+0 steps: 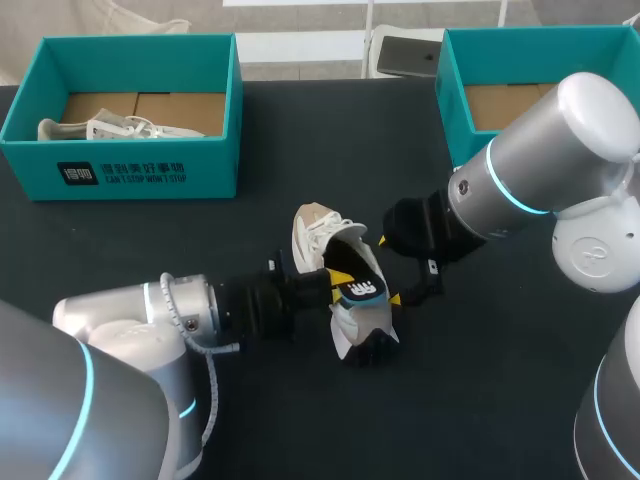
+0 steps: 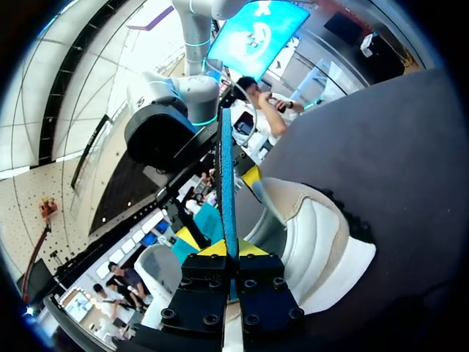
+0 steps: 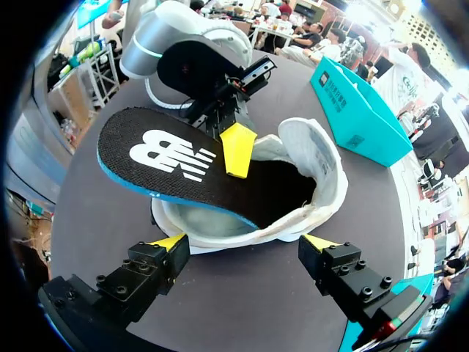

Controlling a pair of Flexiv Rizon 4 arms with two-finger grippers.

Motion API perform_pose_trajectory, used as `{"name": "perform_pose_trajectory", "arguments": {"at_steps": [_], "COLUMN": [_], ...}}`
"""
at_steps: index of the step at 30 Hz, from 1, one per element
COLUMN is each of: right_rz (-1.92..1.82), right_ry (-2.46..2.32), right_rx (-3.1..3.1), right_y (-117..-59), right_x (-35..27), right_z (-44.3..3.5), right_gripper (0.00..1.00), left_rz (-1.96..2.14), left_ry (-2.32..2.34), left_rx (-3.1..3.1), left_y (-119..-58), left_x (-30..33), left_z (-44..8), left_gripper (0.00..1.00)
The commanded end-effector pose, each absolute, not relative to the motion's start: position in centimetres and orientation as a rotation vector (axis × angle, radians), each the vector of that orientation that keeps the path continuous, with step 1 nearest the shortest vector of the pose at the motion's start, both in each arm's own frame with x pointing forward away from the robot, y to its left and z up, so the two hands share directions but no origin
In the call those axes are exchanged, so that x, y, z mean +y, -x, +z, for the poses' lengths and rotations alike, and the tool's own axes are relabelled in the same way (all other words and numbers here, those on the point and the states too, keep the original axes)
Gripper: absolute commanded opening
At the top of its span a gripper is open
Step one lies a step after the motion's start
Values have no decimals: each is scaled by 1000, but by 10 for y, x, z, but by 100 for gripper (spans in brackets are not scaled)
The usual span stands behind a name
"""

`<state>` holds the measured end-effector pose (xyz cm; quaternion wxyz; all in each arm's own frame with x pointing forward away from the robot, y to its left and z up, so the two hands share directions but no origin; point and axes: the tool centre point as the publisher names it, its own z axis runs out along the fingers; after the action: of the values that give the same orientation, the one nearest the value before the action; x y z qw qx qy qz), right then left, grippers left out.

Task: Take the shoe out of the shoebox, open the shoe tongue, remove and reinsert the insole, then place the shoe into the shoebox

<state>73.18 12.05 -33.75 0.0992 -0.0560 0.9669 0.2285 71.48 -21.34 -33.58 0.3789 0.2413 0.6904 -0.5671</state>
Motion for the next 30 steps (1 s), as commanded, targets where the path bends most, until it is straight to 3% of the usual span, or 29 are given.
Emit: {"name": "perform_pose_trajectory", "arguments": {"at_steps": [1, 9, 15, 18, 19, 30], "right_rz": [668, 668, 668, 668, 668, 668], "right_ry": [161, 161, 161, 161, 161, 161], "right_rx": [2857, 2857, 2857, 2857, 2857, 2857], "right_y": [-730, -730, -730, -730, -730, -730], "right_x": [122, 122, 122, 122, 122, 122], "right_z": [-339, -339, -339, -339, -339, -339], "right_gripper": [100, 100, 100, 100, 100, 100], "left_rz": [-1450, -1455, -1471, -1472, -1471, -1382], "left_ry": [-624, -660, -696, -698, -697, -650], "left_rx": [1758, 1706, 1702, 1717, 1723, 1751], "left_y": [-706, -695, -685, -687, -688, -713], "left_x": [-213, -215, -224, -229, -231, -222], "left_z": [-330, -313, -313, -322, -325, -343], "left_gripper": [36, 43, 31, 4, 0, 0]}}
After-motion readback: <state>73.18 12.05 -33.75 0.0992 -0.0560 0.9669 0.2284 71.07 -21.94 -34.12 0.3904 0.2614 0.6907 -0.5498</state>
